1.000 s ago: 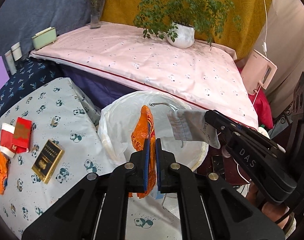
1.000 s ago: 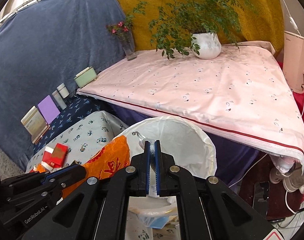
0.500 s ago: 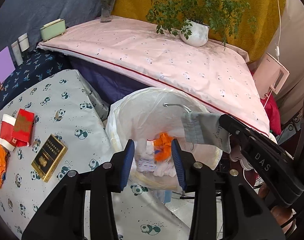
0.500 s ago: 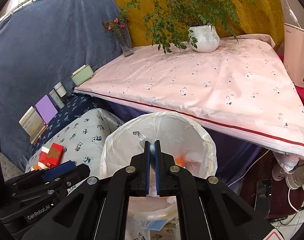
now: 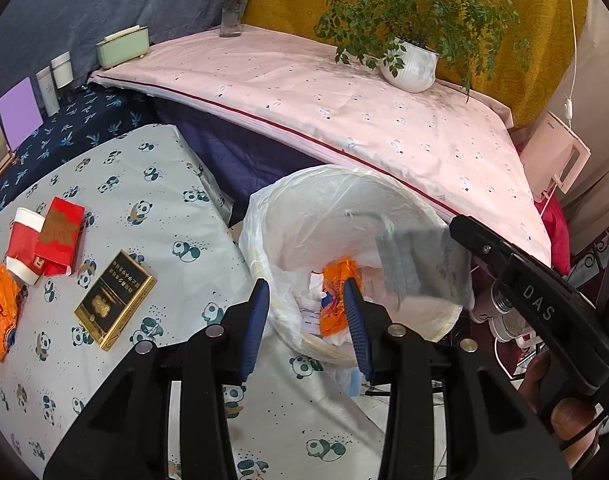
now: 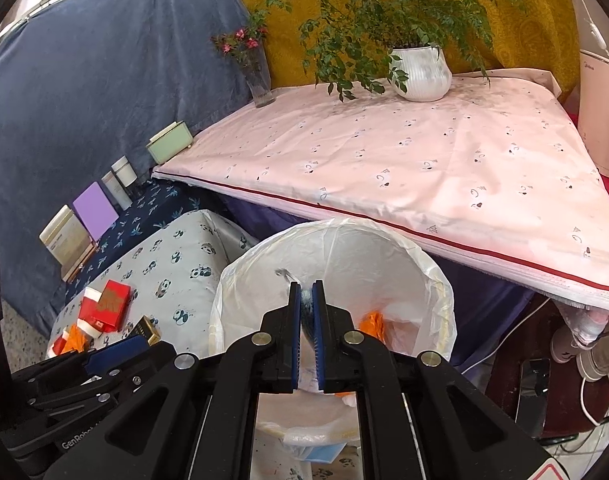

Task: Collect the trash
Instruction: 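Carry the bag and cloth over the white trash bin and open both tools, then move both open tools back over the table items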

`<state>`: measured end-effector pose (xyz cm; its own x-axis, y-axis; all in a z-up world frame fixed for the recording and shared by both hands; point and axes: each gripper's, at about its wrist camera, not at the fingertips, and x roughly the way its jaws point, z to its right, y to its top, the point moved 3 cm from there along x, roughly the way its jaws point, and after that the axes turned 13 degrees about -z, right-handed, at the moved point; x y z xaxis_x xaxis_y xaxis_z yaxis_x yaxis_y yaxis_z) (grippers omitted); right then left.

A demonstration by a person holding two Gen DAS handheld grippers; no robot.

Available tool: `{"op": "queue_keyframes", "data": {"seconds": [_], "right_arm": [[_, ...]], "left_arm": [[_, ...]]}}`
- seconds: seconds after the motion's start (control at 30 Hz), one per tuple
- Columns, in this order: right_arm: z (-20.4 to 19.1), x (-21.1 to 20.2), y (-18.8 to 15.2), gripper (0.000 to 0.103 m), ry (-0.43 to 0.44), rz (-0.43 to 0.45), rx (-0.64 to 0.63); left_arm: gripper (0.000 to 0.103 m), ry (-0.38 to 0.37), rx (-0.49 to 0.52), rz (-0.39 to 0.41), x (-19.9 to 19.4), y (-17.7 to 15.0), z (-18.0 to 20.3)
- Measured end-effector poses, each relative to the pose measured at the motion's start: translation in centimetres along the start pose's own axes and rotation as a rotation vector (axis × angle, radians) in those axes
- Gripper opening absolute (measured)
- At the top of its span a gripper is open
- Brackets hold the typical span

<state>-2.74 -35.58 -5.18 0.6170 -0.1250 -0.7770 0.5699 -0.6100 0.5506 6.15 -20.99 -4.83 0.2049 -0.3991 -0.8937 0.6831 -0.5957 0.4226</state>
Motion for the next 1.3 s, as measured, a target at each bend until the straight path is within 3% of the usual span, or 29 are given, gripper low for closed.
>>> {"op": "queue_keyframes", "data": {"seconds": [0.17, 0.47, 0.7, 1.03, 1.23, 1.3], "right_arm": [[-0.9, 0.0, 0.1, 0.021, 0.003, 0.004, -0.016], [-2.9, -0.2, 0.0, 0.028, 0.007, 0.003, -0.052], [-5.6, -0.5, -0.6, 0.034, 0.018, 0.003, -0.096], [-10.6, -0.9, -1.7, 0.049, 0.048, 0.007, -0.174], [-14.0, -0.7, -2.8, 0.050, 0.076, -0.009, -0.227], [-15.0, -0.6, -3.2, 0.053, 0.084, -0.014, -0.242]], "left_arm": [[0.043, 0.014, -0.021, 0.009, -0.1, -0.1, -0.9], [0.044, 0.030, -0.056, 0.019, -0.7, -0.7, -2.7], [0.055, 0.060, -0.104, 0.042, -1.8, -1.8, -4.9], [0.060, 0.115, -0.207, 0.070, -3.9, -4.2, -10.1], [0.061, 0.150, -0.285, 0.072, -4.9, -6.4, -13.7], [0.069, 0.173, -0.316, 0.081, -5.4, -7.3, -15.0]]}}
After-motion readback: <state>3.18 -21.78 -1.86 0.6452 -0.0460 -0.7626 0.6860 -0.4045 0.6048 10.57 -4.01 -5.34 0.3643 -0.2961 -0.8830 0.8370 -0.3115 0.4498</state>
